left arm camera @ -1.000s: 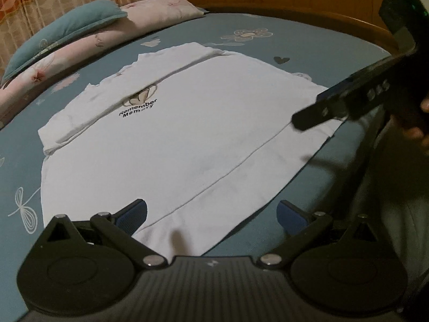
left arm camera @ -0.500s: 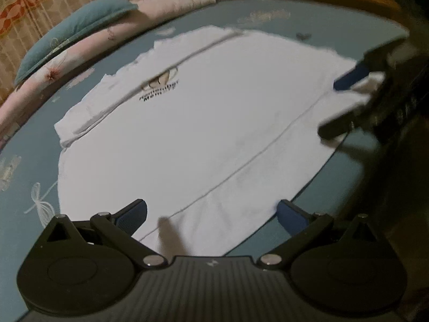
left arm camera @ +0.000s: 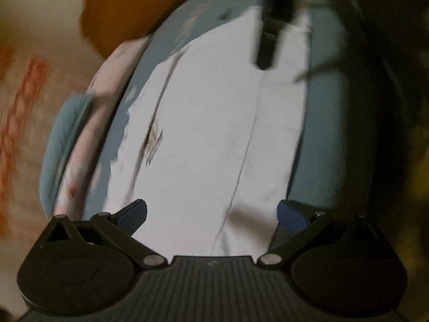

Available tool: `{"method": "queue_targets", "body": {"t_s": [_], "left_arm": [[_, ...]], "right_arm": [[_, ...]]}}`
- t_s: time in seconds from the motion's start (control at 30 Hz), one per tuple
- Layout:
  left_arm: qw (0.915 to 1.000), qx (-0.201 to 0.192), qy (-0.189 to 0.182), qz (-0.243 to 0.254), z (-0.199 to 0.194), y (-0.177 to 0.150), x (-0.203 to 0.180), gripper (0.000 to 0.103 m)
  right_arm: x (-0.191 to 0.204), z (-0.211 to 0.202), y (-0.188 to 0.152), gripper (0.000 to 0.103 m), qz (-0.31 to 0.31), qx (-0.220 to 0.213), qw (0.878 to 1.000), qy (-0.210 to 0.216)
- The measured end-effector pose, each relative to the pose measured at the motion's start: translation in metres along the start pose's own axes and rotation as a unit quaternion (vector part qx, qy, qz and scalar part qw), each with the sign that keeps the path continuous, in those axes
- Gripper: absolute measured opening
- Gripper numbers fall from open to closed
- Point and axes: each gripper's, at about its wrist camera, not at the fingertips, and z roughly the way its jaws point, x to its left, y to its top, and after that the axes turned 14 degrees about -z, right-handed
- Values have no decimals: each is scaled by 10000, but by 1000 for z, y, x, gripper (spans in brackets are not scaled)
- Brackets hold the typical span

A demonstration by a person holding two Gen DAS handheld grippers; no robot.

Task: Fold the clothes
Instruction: 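Roll both tools and lower them onto the shirt's side edge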

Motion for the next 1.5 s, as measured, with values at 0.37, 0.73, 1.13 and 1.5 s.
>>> {"method": "queue_targets", "body": {"t_s": [0.37,0.73,1.13,1.5], "left_arm": [[9968,-321,-413,608,12,34,-12,103],[9980,-166,22,607,18,18,0,103],[9992,-252,108,-301,6,18,35,103],[9985,-189,51,-520,2,8,25,103]], "right_arm": [[-9,1,2,103,186,-77,9998,-8],[-4,-9,8,103,-289,-273,9991,137],[88,29,25,103,-2559,-231,9664,-49],[80,43,10,103,-3551,217,9214,-1565]]}}
